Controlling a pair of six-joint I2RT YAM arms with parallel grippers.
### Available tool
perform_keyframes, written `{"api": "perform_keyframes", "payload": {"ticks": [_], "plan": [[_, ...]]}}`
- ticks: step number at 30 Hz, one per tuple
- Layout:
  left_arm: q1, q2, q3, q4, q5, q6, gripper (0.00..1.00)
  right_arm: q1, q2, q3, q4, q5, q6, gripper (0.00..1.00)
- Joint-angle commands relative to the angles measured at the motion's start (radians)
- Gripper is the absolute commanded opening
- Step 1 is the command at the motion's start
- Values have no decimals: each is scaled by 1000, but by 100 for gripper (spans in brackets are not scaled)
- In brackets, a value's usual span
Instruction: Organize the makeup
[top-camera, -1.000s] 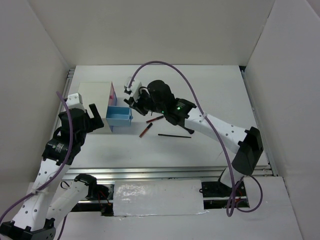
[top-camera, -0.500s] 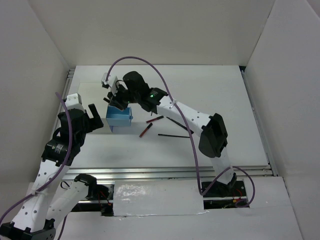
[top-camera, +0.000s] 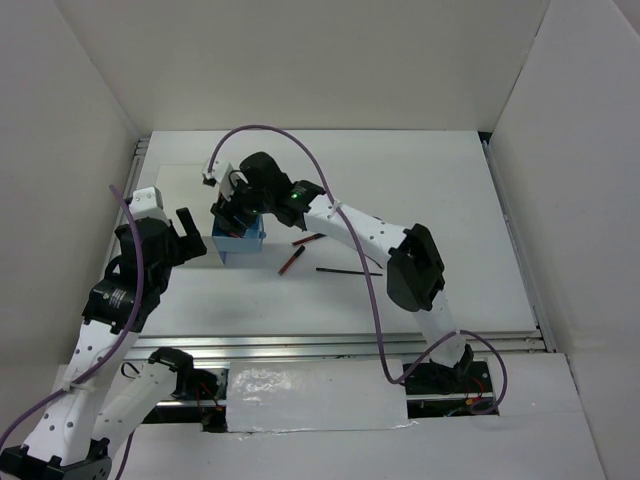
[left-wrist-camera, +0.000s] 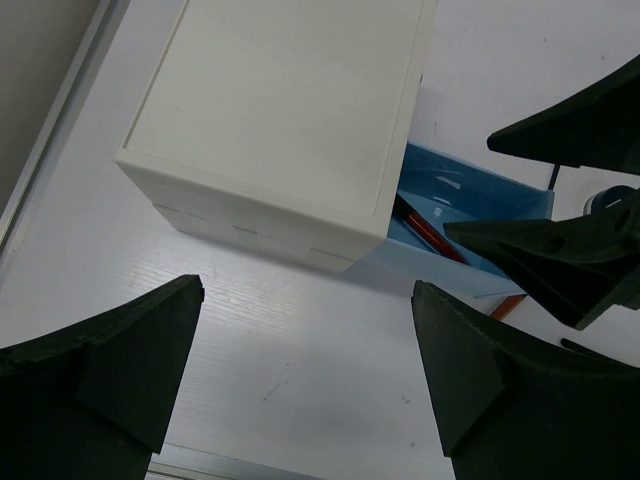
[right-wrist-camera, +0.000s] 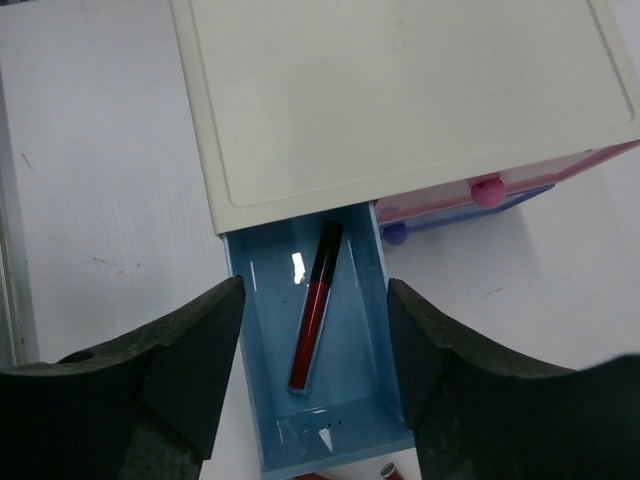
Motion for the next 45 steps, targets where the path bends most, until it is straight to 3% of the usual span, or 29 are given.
{"api": "perform_keyframes", "payload": {"ticks": [1, 5, 8, 10, 12, 13, 15, 17, 19, 23, 31, 37, 41, 45], "plan": [[1, -8, 0, 29, -9, 1, 99, 8, -86, 4, 29, 15, 5, 71], [3, -8, 0, 28, -12, 1, 99, 8, -171, -38, 45, 104, 28, 71], [1, -11, 0, 25, -18, -3, 99, -6, -313, -228, 162, 262, 137, 65], [1, -12, 0, 25, -21, -4, 100, -27, -410, -398, 252, 425, 291, 64], [1, -11, 0, 23, -24, -6, 99, -30, -447, -507, 248, 559, 469, 66], [1, -8, 2, 21, -26, -6, 99, -38, -459, -523, 221, 697, 534, 67], [1, -3, 3, 18, -29, -7, 100, -46, -458, -556, 140, 732, 625, 68], [1, -3, 3, 18, -23, -6, 99, -47, -453, -613, 171, 692, 579, 70], [1, -3, 2, 17, -23, -6, 99, -65, -423, -583, 100, 730, 635, 73], [-5, -6, 2, 17, -30, -7, 99, -159, -340, -466, -138, 750, 938, 73], [-4, 8, 3, 17, -29, -6, 99, -165, -256, -426, -260, 818, 1467, 71], [-8, 0, 0, 18, -29, -6, 99, -170, -50, -156, -606, 839, 1804, 63], [-13, -4, 0, 18, -32, -6, 99, -174, 63, -27, -776, 821, 1936, 59], [-16, -12, -1, 18, -30, -6, 99, -181, 70, -84, -766, 790, 2007, 56]]}}
